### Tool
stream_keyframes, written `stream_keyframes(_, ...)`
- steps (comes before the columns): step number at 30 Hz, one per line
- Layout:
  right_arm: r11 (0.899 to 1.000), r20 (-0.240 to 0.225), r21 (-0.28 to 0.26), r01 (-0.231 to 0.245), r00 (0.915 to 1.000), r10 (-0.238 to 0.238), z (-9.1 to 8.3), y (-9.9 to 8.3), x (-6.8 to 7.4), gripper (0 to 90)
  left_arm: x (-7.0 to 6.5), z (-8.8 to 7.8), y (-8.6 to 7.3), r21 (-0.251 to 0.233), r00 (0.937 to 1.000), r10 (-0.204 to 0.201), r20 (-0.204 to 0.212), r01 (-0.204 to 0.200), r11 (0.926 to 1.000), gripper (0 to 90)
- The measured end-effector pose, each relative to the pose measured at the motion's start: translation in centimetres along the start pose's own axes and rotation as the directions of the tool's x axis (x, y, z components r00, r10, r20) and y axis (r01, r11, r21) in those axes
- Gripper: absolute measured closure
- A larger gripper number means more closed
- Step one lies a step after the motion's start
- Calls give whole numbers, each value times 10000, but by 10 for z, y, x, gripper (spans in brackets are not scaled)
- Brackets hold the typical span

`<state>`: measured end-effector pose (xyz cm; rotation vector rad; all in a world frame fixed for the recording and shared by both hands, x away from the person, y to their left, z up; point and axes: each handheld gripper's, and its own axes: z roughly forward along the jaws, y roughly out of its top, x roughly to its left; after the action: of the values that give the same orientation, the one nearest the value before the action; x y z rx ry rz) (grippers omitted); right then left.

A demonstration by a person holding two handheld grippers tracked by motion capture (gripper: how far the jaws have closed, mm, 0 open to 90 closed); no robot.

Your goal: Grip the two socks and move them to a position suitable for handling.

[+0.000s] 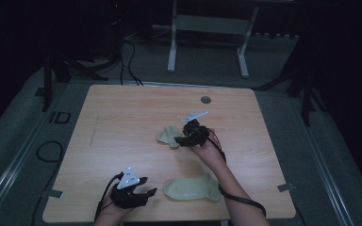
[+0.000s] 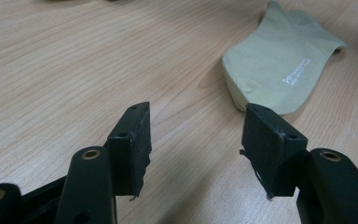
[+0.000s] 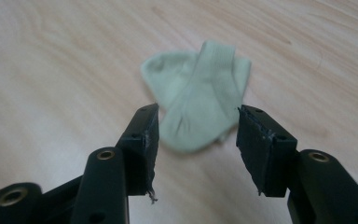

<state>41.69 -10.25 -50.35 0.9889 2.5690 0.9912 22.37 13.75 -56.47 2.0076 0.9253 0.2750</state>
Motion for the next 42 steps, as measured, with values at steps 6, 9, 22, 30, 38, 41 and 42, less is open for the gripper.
stream_keyframes(6,9987,171,448,-258,9995,251,30,16,-2,429,1,-1,-2,-106,10000,24,73,-24,9999,424)
stream_keyframes(9,9978,231,569,-330,9992,317,40,20,-2,417,0,-2,-1,-150,10000,82,21,-82,9999,409)
stream_keyframes(22,9950,1227,973,-219,9924,99,83,23,7,431,3,-2,-1,-209,9999,-80,-61,78,9998,397)
stream_keyframes(30,9950,1266,985,162,9915,-287,83,26,11,757,1,-3,-1,-214,10000,-43,-32,42,9998,397)
stream_keyframes(38,9955,899,945,7,9959,-93,62,22,12,796,5,-3,-2,-223,9998,-192,11,193,9996,397)
stream_keyframes(41,9977,988,670,-73,9951,7,41,21,12,796,3,-1,-2,-197,9998,-183,-8,183,9996,397)
stream_keyframes(42,9982,947,588,-125,9955,69,33,20,13,796,3,-1,-2,-192,9999,-162,-21,162,9997,397)
